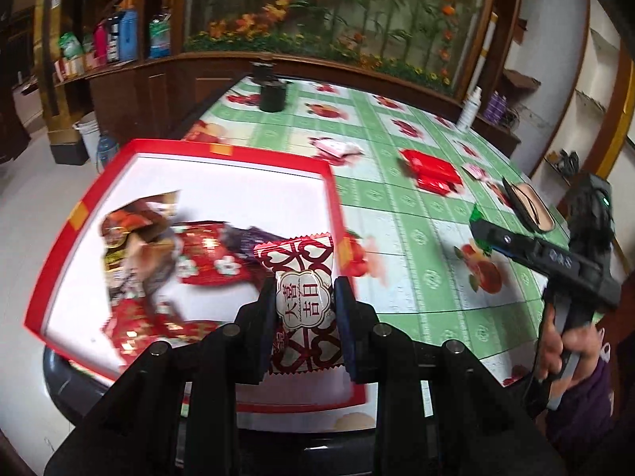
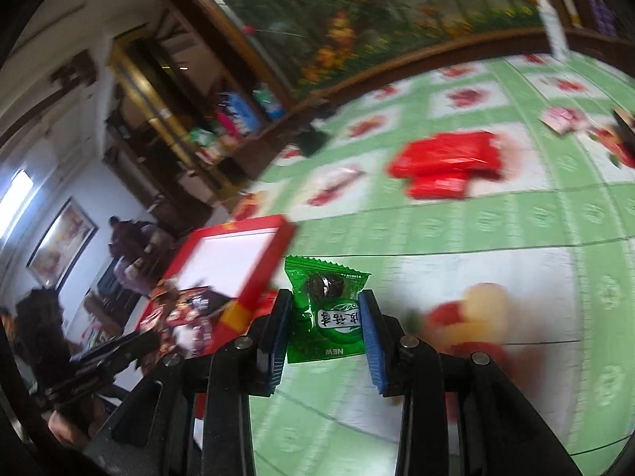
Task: Organize snacks
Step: 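Carry both held packets over the white tray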
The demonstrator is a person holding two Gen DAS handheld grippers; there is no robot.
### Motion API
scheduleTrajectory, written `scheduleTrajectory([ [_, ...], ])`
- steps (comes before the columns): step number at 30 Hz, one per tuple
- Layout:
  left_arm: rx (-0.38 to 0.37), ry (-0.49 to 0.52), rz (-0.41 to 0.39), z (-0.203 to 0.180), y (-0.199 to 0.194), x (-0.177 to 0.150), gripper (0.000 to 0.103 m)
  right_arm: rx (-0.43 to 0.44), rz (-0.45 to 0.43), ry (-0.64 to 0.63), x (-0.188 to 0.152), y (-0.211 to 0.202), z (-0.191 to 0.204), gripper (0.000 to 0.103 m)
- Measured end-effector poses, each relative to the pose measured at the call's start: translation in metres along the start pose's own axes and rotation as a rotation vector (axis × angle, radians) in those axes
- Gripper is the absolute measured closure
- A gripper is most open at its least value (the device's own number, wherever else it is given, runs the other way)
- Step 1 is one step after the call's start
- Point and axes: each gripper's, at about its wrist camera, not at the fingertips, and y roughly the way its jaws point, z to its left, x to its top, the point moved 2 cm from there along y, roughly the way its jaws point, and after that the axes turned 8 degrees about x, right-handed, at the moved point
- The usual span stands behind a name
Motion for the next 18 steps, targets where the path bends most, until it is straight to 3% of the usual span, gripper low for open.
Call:
scheduleTrajectory([
  [5,0.017,-0.042,-0.010,0.022,0.000,0.001,0.078,0.106,-0.028,-0.029,-0.017,0.014,0.031,0.069],
  [18,0.063,-0.098,-0.047,0.061,-0.003,0.003,0.077,0.198,0.020,-0.088,-0.029,0.062,0.077,0.069],
])
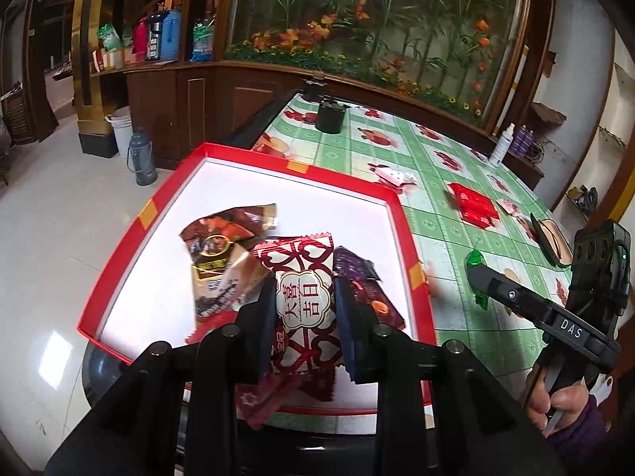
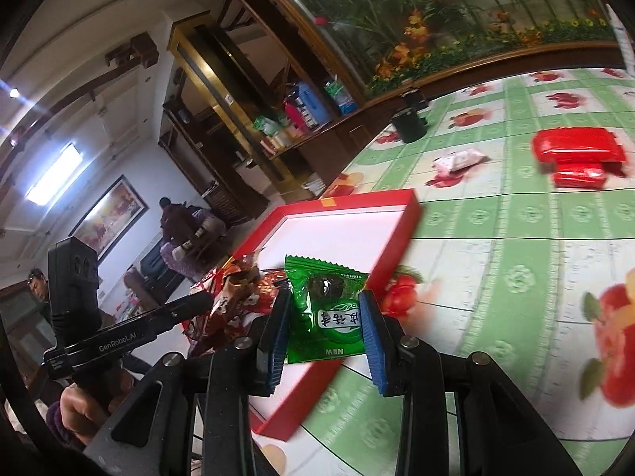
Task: Organize snacks
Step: 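Carry both held packets over the white tray, then release the patterned packet and green candy into the tray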
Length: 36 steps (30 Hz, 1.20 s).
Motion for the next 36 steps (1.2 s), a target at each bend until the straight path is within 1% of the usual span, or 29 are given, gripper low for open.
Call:
scheduleTrajectory([
  [3,0.008,-0.006,0.002,0.006,0.003,0.000,0.077,0.015,0.013,0.001,0.002,0.015,0.002,0.069],
  [10,0.026,-0.011,-0.004,0.014,0.006,0.003,0.077,0.034,0.060,-0.069,0.003,0.047,0.023,0.069],
  [13,0.037,0.003,-0.011,0.014,0.007,0.005,0.077,0.048,0.069,-0.082,0.005,0.057,0.030,0.069],
  [21,0.070,0.027,-0.015,0.013,0.016,0.009,0.077,0.055,0.081,-0.079,0.016,0.077,0.031,0.069],
  [24,0.090,0.036,-0.017,0.015,0.020,0.010,0.077,0.039,0.084,-0.068,0.023,0.085,0.025,0.069],
  [25,0.095,0.036,-0.017,0.016,0.020,0.010,0.077,0.014,0.074,-0.088,0.025,0.088,0.024,0.069],
  [27,0.107,0.039,-0.017,0.017,0.023,0.011,0.077,-0.027,0.082,-0.127,0.028,0.095,0.024,0.069],
  [31,0.139,0.048,-0.022,0.019,0.026,0.012,0.077,-0.057,0.124,-0.157,0.024,0.108,0.026,0.068],
  [36,0.167,0.057,-0.023,0.021,0.028,0.011,0.077,-0.068,0.144,-0.164,0.023,0.112,0.028,0.063],
])
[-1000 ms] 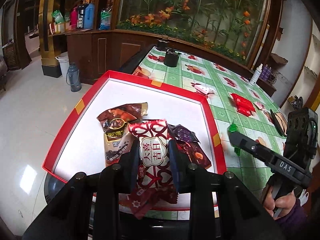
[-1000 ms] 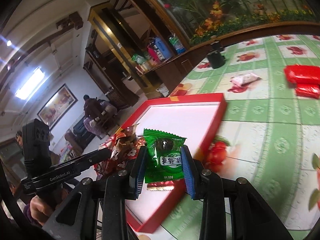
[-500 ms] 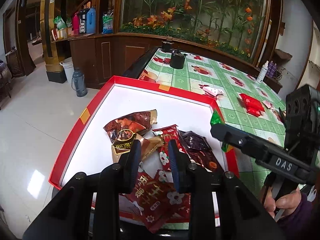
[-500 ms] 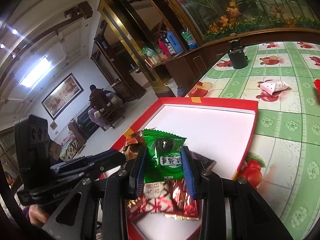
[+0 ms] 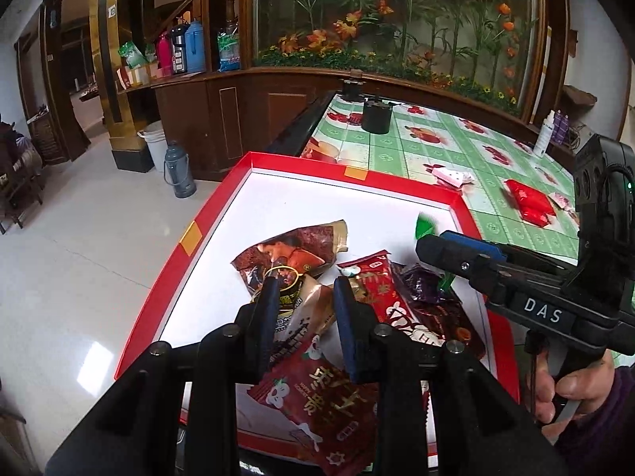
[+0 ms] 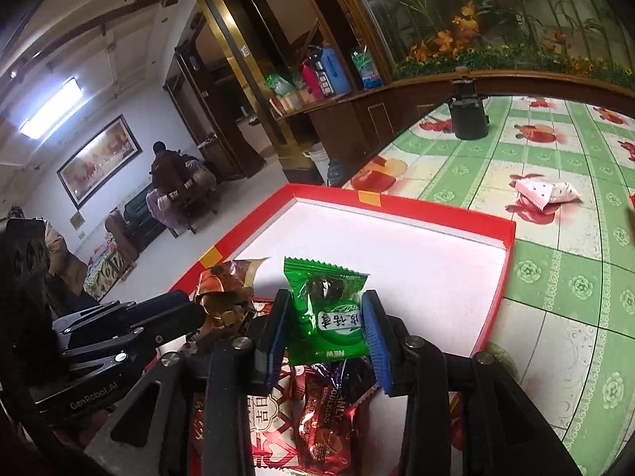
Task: Organize snacks
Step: 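Release the patterned packet and green candy into the tray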
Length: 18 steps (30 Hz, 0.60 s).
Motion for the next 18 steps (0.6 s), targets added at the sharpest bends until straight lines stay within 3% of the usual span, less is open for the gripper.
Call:
scheduleTrajectory([
  [3,0.013,0.002,-0.002,0.000,-0.001,0.000,0.077,-0.005,-0.014,0.011,0.001,-0.003,-0.001,0.059],
  [5,0.021,0.004,-0.002,0.000,-0.001,0.000,0.077,0.000,-0.023,0.032,0.001,-0.007,-0.004,0.047],
  [10,0.041,0.007,0.009,0.000,-0.003,0.000,0.073,-0.016,-0.018,0.046,0.001,-0.008,-0.007,0.045],
  [13,0.069,0.001,0.012,0.000,-0.004,0.000,0.049,-0.023,-0.017,0.061,0.002,-0.009,-0.011,0.045],
  [18,0.141,0.022,-0.008,-0.001,-0.008,0.003,0.036,-0.032,-0.018,0.097,0.004,-0.011,-0.017,0.042],
])
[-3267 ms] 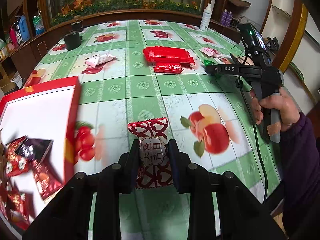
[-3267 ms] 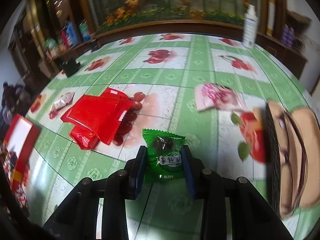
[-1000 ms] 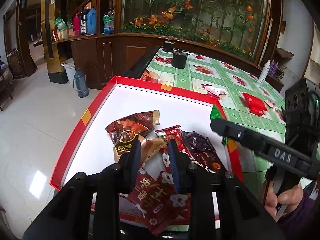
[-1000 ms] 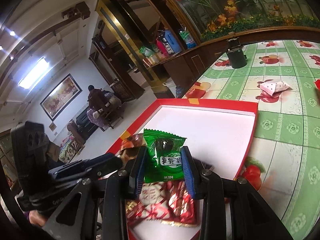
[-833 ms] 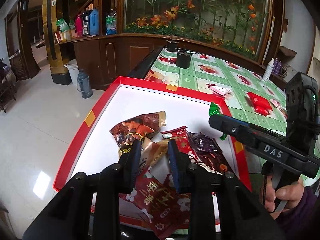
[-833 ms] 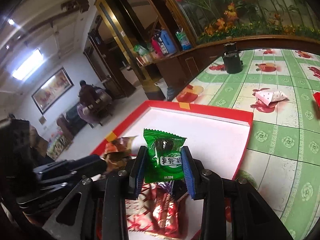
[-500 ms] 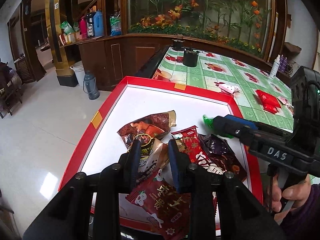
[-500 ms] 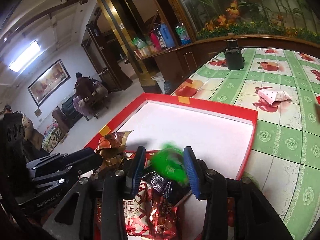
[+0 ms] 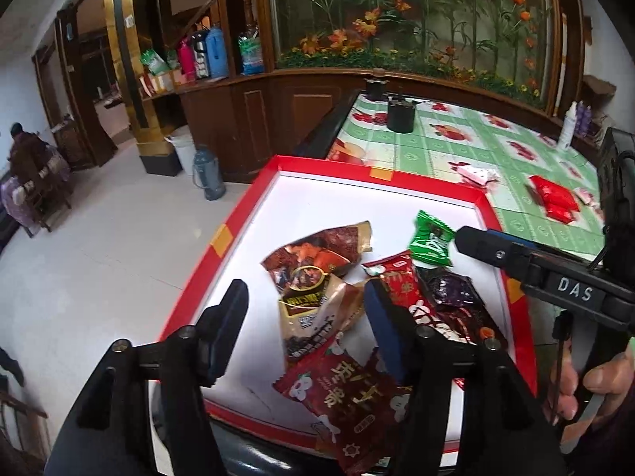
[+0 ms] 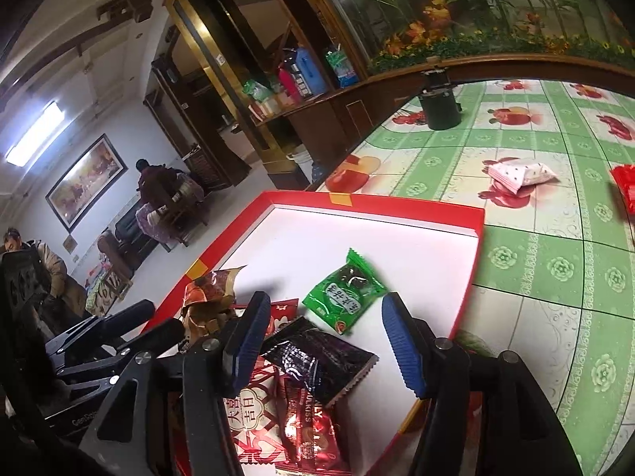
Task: Organize snacks
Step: 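Release the patterned packet and green candy into the tray, then move both open grippers toward the large red packets on the table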
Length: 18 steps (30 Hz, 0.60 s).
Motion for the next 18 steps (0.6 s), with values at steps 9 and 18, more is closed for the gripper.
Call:
scheduleTrajectory([
  [9,0.060,0.030,-0.036,-0.005,-0.009,0.005,0.026,-0.010,-0.028,0.044,0.003,-0.009,-0.010,0.039],
  [18,0.102,0.059,-0.057,-0.013,-0.017,0.010,0.026,-0.008,-0.057,0.088,0.006,-0.019,-0.018,0.032],
])
